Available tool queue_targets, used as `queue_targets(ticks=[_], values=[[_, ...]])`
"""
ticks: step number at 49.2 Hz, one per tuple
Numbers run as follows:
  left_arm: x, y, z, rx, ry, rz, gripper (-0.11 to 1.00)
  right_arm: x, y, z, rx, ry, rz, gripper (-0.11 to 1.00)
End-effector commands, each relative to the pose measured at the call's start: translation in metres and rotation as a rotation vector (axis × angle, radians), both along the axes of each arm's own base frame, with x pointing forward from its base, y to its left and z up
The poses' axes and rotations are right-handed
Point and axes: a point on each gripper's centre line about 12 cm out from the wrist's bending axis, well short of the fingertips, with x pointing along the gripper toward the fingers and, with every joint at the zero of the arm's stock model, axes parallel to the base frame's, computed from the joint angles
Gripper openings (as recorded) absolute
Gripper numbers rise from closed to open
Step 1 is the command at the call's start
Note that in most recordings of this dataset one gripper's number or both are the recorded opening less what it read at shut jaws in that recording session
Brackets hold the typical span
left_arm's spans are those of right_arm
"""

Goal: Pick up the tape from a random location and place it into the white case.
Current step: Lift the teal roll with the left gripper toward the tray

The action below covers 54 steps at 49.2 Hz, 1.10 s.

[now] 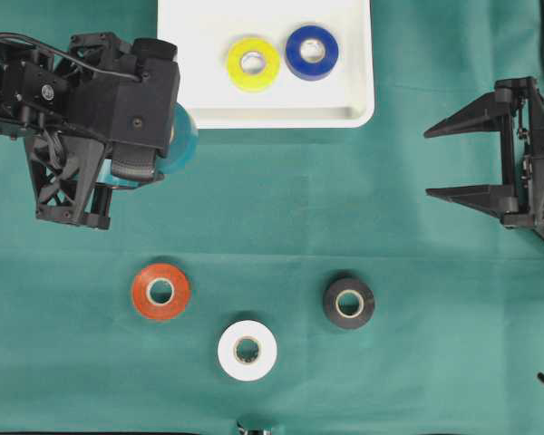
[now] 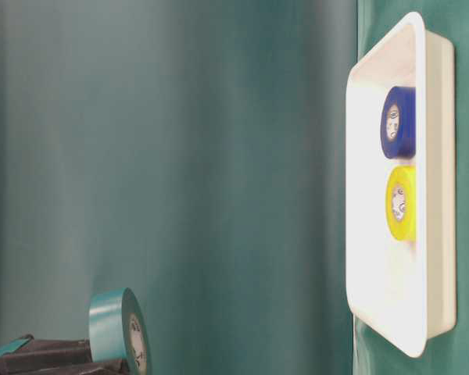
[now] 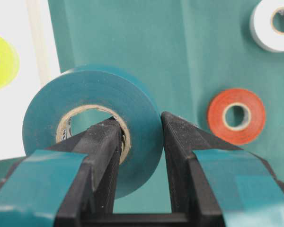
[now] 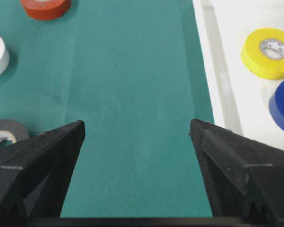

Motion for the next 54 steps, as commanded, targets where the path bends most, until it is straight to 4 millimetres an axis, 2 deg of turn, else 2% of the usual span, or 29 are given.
queue_targets(ticks=[1, 20, 30, 39, 54], values=[[-0.002, 0.0, 0.016, 0.0, -0.051, 0.0, 0.23, 0.003, 0.0, 0.007, -0.001, -0.018, 0.0, 0.87], [-0.002, -0.001, 0.016, 0.0, -0.051, -0.003, 0.23, 0.003, 0.0, 0.007, -0.001, -0.02, 0.0, 0.87], [-0.001, 0.006, 0.016, 0.0, -0.052, 0.02, 0.23, 0.003, 0.0, 0.007, -0.001, -0.02, 0.0, 0.87], [0.0, 0.029, 0.016, 0.003, -0.051, 0.088, 0.23, 0.003, 0.0, 0.008, -0.004, -0.02, 0.002, 0.87], [-0.007, 0.086, 0.018, 0.015, -0.056, 0.255, 0.23, 0.002, -0.001, 0.006, -0.006, -0.008, -0.001, 0.87]])
